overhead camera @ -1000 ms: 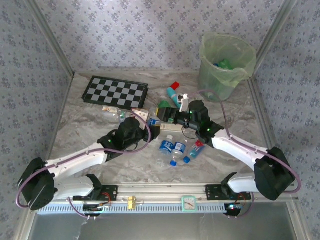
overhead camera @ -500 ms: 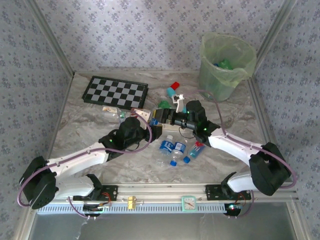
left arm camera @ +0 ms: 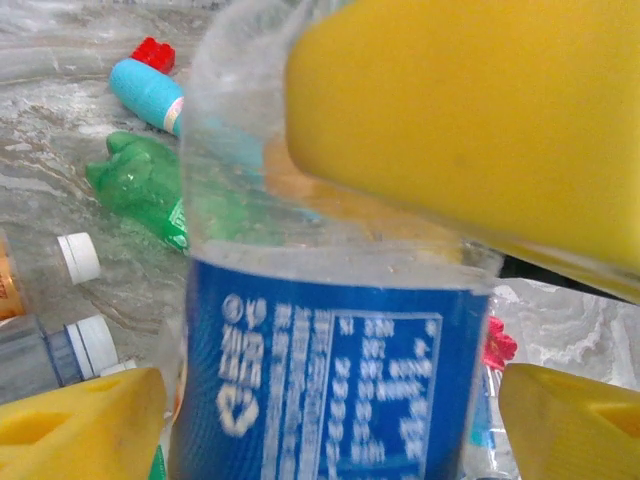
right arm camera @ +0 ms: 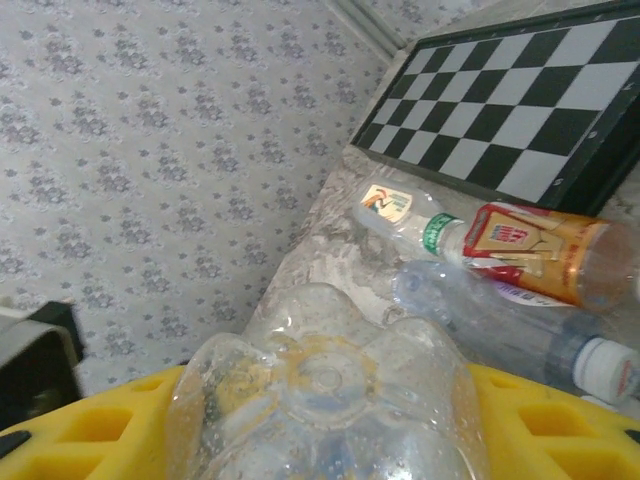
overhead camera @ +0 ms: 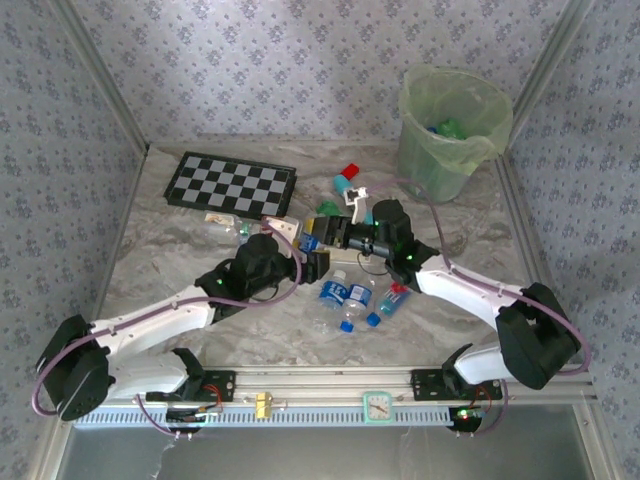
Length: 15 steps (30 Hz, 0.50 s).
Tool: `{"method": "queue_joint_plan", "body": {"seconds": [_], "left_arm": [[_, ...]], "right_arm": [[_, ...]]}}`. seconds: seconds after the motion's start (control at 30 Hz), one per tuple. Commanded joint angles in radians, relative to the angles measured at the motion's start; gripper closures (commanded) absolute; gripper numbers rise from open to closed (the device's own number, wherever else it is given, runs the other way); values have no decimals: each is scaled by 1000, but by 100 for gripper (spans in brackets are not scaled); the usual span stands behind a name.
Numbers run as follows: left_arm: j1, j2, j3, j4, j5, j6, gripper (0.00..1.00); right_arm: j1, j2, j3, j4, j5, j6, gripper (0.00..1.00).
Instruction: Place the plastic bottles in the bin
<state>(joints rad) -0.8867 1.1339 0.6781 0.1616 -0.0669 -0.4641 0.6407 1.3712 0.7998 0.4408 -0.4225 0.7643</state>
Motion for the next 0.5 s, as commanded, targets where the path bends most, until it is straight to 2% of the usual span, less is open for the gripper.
{"method": "queue_joint_plan", "body": {"seconds": [0.0, 0.2, 0.47], "left_arm": [[-4, -48, 4, 21, -53, -7, 10], [47, -56, -9, -31, -116, -67, 0], [210, -41, -48, -73, -55, -231, 0]], "right_arm": [[-41, -21, 55, -85, 24, -69, 47], [-152, -109, 152, -334, 125, -242, 46], [-342, -140, 413, -523, 230, -446, 47]]}}
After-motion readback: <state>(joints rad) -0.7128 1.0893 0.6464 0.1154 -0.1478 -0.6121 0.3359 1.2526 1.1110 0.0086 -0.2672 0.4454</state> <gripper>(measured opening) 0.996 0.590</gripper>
